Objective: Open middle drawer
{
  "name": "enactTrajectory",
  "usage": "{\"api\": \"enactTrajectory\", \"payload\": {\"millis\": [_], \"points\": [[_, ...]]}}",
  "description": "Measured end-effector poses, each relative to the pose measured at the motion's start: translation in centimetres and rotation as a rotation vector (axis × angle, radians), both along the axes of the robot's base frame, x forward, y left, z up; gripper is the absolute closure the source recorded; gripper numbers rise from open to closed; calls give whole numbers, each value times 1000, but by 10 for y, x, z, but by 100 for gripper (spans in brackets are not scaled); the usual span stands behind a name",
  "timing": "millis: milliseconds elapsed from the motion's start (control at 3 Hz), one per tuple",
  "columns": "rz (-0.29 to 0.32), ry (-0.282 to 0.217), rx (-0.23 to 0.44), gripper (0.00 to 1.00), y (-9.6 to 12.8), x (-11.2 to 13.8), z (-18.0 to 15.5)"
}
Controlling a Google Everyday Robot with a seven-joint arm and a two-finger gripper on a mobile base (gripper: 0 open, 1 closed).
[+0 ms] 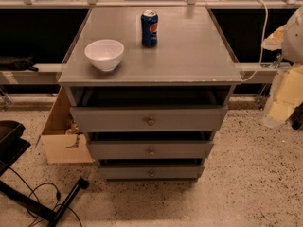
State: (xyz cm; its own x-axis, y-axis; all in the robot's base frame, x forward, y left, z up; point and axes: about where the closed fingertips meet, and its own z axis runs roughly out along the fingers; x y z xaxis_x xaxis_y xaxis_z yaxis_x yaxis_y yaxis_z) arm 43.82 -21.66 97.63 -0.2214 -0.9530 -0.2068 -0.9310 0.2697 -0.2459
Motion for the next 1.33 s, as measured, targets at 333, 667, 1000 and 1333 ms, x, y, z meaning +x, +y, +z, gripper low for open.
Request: {"api": "enactTrajectory", "payload": {"millis": [333,667,1000,1333], "points": [[0,0,0,0,0,0,0],[15,28,28,0,5,-7,-27],[56,28,43,0,18,-23,-79],[130,66,69,0,42,-33,-184]]}}
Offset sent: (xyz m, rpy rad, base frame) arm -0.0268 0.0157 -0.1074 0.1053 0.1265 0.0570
